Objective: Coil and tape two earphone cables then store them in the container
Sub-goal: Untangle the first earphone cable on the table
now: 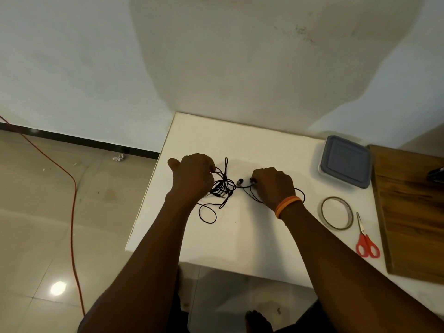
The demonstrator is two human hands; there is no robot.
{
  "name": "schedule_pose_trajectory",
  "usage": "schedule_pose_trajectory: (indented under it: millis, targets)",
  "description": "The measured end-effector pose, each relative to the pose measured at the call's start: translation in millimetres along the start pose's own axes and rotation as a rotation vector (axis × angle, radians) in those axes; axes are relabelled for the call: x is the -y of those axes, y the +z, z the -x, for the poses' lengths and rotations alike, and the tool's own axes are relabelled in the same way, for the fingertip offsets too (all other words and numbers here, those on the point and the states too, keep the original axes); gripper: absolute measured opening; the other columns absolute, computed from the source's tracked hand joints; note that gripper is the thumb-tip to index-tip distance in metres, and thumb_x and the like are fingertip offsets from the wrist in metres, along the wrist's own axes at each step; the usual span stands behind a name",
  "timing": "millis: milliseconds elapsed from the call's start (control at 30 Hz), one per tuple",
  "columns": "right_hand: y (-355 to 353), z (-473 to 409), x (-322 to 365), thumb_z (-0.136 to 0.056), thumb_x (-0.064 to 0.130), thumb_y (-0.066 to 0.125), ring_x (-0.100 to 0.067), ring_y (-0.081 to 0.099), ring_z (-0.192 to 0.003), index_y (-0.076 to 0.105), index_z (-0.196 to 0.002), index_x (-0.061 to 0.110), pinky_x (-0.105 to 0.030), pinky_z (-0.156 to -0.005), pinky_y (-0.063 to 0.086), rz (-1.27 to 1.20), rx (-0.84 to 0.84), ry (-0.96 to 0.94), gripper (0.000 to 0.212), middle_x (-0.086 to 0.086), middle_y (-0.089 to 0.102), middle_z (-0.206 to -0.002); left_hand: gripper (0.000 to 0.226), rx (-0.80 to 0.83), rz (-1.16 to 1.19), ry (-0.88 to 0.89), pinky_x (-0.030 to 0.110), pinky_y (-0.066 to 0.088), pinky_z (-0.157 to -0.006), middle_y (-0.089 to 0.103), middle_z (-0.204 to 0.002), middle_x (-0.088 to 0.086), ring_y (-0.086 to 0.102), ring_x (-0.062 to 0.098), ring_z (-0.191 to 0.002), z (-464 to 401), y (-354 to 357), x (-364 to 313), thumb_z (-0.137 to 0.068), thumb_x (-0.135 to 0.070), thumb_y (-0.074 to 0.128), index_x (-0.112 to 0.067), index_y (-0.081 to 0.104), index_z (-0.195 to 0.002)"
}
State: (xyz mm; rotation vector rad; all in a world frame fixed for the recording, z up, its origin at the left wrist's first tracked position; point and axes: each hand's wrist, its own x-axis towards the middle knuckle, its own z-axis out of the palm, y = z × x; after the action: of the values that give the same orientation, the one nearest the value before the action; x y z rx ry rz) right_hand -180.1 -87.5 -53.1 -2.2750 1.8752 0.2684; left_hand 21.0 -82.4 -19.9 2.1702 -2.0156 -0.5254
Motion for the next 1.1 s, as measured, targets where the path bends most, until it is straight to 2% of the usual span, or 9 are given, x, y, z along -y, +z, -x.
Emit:
schedule_pose_trajectory:
  millis: [200,400,533,700,800,900,967,1033,1100]
  targets:
    - [-5.1,-2.7,-8.3,-0.097,0.029,0.048,-0.037,0.061,-0.100,0.057,-0.107,0.012,-0.032,-0.070,0.038,-0.062,0.078,0.032,0.022,-0.014,0.063,-0.110,0.039,-0.102,0.073,0.011,0.036,0.020,-0.082,0.059,-0.117,-0.002,0.053,0.023,-0.109,-1.7,-2.9,-7.2,-0.083,-0.004,0.054,-0.027,0.065,-0.113]
    - [-81.7,-11.8,-10.9,-0.095,0.033,0.055,-0.023,0.054,-0.074,0.060,-0.089,0.018,-0.029,-0.064,0.032,-0.416,-0.150,-0.014,0.017,-0.001,0.060,-0.078,0.050,-0.037,0.223,0.231,0.033,0.016,-0.082,0.051,-0.134,-0.014,0.039,0.020,-0.121,5.5,6.0,-23.6,-0.089,-0.024,0.061,-0.034,0.047,-0.136]
    - [-129.1,3.2,-7.5,-0.093,0.024,0.059,-0.009,0.046,-0.060,0.061,-0.086,0.019,-0.024,-0.059,0.035,-0.688,-0.264,-0.139,0.009,0.007,0.053,-0.066,0.062,0.041,0.323,0.159,0.033,0.017,-0.085,0.056,-0.126,-0.014,0.038,0.018,-0.121,7.1,9.2,-28.2,-0.092,-0.032,0.061,-0.029,0.031,-0.147]
    - [-157.3,14.5,-17.6,-0.095,0.021,0.057,-0.001,0.047,-0.062,0.058,-0.088,0.017,-0.017,-0.063,0.039,-0.894,-0.509,-0.133,0.008,0.006,0.054,-0.072,0.019,-0.078,0.506,0.120,0.034,0.017,-0.071,0.070,-0.087,-0.019,0.058,0.001,-0.098,4.0,0.4,-31.2,-0.100,-0.034,0.048,-0.035,0.064,-0.107]
    - [-162.5,15.0,-32.9,-0.096,0.032,0.053,-0.004,0.047,-0.064,0.055,-0.088,0.025,-0.026,-0.064,0.041,-0.989,-0.671,-0.042,0.011,0.009,0.051,-0.073,0.020,-0.049,0.694,0.107,0.035,0.036,-0.087,0.070,-0.084,-0.017,0.062,-0.002,-0.085,3.7,-5.5,-30.6,-0.099,-0.038,0.050,-0.033,0.069,-0.095]
    - [-165.2,16.1,-43.4,-0.092,0.051,0.051,-0.013,0.046,-0.069,0.053,-0.085,0.033,-0.032,-0.067,0.038,-1.095,-0.800,0.061,0.019,0.007,0.050,-0.076,0.010,0.084,0.934,0.077,0.045,0.052,-0.090,0.073,-0.083,-0.005,0.068,0.010,-0.084,0.7,-7.2,-25.2,-0.093,-0.029,0.061,-0.027,0.071,-0.094]
    - [-168.3,18.7,-42.0,-0.090,0.056,0.052,-0.014,0.043,-0.065,0.053,-0.085,0.032,-0.029,-0.062,0.037,-1.182,-0.847,0.085,0.024,0.005,0.047,-0.074,0.008,0.111,0.845,0.086,0.044,0.051,-0.094,0.073,-0.087,-0.008,0.067,0.010,-0.087,-1.3,-6.0,-20.3,-0.089,-0.033,0.063,-0.034,0.070,-0.093]
    - [-172.3,20.4,-36.0,-0.097,0.043,0.050,-0.009,0.037,-0.054,0.051,-0.086,0.028,-0.023,-0.050,0.032,-1.305,-0.871,0.078,0.018,0.006,0.042,-0.067,0.010,0.100,0.601,0.126,0.039,0.046,-0.096,0.068,-0.090,-0.016,0.062,0.004,-0.087,-1.4,-2.4,-15.6,-0.091,-0.033,0.060,-0.036,0.069,-0.091]
    - [-174.4,19.6,-34.1,-0.100,0.032,0.048,-0.005,0.033,-0.048,0.050,-0.087,0.026,-0.020,-0.042,0.029,-1.363,-0.876,0.089,0.014,0.007,0.039,-0.064,0.015,0.071,0.591,0.125,0.034,0.046,-0.087,0.067,-0.088,-0.014,0.059,0.002,-0.081,-0.4,-2.4,-15.4,-0.095,-0.026,0.057,-0.030,0.071,-0.090]
